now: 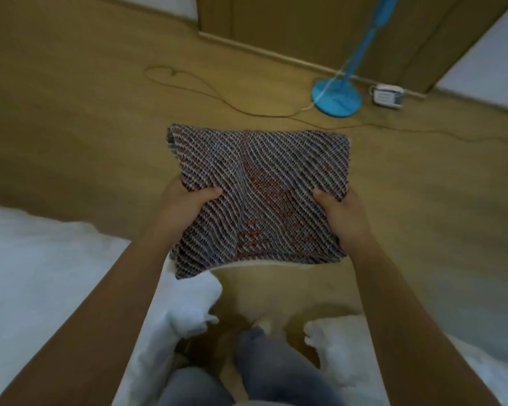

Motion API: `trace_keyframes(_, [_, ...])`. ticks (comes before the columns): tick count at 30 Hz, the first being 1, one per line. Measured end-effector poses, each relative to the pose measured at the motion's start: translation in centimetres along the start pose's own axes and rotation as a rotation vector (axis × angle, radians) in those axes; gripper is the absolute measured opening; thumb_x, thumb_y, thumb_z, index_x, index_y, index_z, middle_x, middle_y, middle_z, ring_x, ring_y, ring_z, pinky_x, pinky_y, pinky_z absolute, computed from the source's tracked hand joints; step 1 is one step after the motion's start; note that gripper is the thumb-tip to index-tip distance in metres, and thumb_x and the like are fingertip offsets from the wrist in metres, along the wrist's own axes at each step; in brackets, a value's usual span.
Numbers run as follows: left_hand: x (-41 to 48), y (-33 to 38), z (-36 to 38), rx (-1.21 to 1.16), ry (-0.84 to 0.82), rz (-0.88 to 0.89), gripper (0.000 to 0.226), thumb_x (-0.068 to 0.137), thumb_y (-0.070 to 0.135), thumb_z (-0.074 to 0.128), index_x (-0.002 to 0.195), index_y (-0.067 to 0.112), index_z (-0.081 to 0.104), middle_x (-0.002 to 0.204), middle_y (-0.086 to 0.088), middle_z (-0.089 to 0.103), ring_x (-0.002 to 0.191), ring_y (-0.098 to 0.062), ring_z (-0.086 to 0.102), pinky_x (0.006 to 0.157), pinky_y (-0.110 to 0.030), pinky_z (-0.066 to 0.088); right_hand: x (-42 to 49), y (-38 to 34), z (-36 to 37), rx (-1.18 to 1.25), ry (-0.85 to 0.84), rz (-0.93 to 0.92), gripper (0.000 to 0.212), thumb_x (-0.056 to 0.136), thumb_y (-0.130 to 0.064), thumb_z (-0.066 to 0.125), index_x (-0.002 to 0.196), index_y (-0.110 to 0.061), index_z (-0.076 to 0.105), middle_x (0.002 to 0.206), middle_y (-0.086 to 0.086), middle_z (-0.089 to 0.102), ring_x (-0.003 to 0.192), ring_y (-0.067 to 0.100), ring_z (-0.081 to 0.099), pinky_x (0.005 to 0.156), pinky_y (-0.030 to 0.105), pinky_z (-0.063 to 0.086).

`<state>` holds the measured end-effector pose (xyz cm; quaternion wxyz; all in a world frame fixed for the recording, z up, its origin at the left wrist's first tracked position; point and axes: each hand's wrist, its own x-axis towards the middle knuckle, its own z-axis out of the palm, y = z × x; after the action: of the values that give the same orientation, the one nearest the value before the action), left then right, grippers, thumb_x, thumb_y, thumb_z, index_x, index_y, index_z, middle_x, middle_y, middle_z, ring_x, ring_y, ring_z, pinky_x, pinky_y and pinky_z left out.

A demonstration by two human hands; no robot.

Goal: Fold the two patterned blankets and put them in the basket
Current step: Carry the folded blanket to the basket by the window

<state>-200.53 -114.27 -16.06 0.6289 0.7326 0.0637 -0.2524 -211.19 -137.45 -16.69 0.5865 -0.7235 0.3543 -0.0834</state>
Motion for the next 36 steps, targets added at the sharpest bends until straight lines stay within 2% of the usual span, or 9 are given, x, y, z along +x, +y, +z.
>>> trace_keyframes(6, [3.0,4.4,18.4,0.142,-0.298,0.038,0.041,0.077,0.014,0.073,0.116,0.021,0.061,0.112,0.001,0.067,0.099,-0.022,0.063,0.095,-0.044,0.047,2.2,3.1,-15.6,0.011,0.320,0.094,0.023,0.088,-0.026,0.059,0.111,-0.021,0.058,0.104,-0.003,0.062,0.094,0.020,0.059,0.085,0.037,0.049])
trace_keyframes(14, [8.2,9.4,38.8,0.297,-0.713,0.067,0.042,0.079,0.013,0.071,0.119,0.019,0.059,0.115,0.000,0.066,0.101,-0.022,0.063,0.098,-0.046,0.046,5.5,5.6,-29.8,0.120,0.689,0.210,0.028,0.089,-0.019,0.058,0.116,-0.015,0.056,0.099,-0.004,0.060,0.083,0.011,0.056,0.063,0.017,0.042])
trace_keyframes(16, [9.6,10.5,43.9,0.342,-0.818,0.084,0.043,0.079,0.013,0.071,0.120,0.018,0.058,0.116,-0.001,0.066,0.102,-0.023,0.063,0.098,-0.046,0.046,6.4,5.9,-32.3,0.180,0.781,0.248,0.030,0.089,-0.017,0.058,0.119,-0.012,0.055,0.104,-0.001,0.061,0.084,0.011,0.058,0.070,0.019,0.047])
trace_keyframes(17, [10.0,11.0,46.3,0.377,-0.873,0.090,0.043,0.079,0.013,0.071,0.120,0.018,0.058,0.116,-0.001,0.066,0.103,-0.023,0.063,0.098,-0.046,0.046,6.7,6.0,-33.3,0.206,0.829,0.276,0.032,0.089,-0.017,0.057,0.121,-0.011,0.053,0.109,0.002,0.061,0.090,0.015,0.059,0.078,0.025,0.049])
trace_keyframes(19, [10.8,11.9,51.5,0.425,-0.971,0.085,0.043,0.079,0.015,0.071,0.119,0.019,0.058,0.117,-0.001,0.065,0.104,-0.024,0.062,0.099,-0.047,0.045,7.2,6.4,-35.6,0.231,0.922,0.326,0.037,0.089,-0.020,0.057,0.124,-0.011,0.051,0.115,0.005,0.061,0.103,0.023,0.057,0.091,0.037,0.047])
trace_keyframes(21, [11.2,12.4,56.3,0.471,-1.044,0.086,0.042,0.079,0.015,0.072,0.118,0.019,0.058,0.116,-0.001,0.065,0.103,-0.024,0.062,0.098,-0.047,0.046,7.5,7.1,-37.8,0.257,1.017,0.372,0.040,0.089,-0.022,0.058,0.127,-0.012,0.050,0.117,0.005,0.059,0.107,0.024,0.055,0.096,0.041,0.045])
trace_keyframes(28, [8.3,11.4,71.5,0.595,-1.331,0.032,0.028,0.080,0.011,0.070,0.103,0.025,0.062,0.110,0.002,0.068,0.098,-0.021,0.065,0.091,-0.042,0.050,6.7,11.1,-45.3,0.355,1.321,0.451,0.026,0.086,-0.019,0.061,0.112,-0.021,0.057,0.094,-0.009,0.059,0.088,0.012,0.055,0.080,0.028,0.041])
trace_keyframes(31, [5.8,10.2,79.1,0.661,-1.404,0.037,0.034,0.080,0.011,0.070,0.110,0.021,0.059,0.113,-0.002,0.067,0.097,-0.022,0.065,0.089,-0.040,0.050,6.3,13.5,-50.1,0.404,1.414,0.498,0.025,0.085,-0.019,0.062,0.110,-0.021,0.056,0.095,-0.006,0.059,0.089,0.014,0.055,0.081,0.029,0.041])
trace_keyframes(36, [0.9,9.4,91.7,0.734,-1.476,0.024,0.047,0.079,0.014,0.071,0.123,0.016,0.055,0.117,-0.005,0.065,0.100,-0.026,0.064,0.095,-0.045,0.048,5.5,17.1,-60.4,0.437,1.483,0.533,0.038,0.086,-0.022,0.063,0.121,-0.013,0.055,0.102,-0.002,0.058,0.092,0.018,0.055,0.082,0.030,0.042])
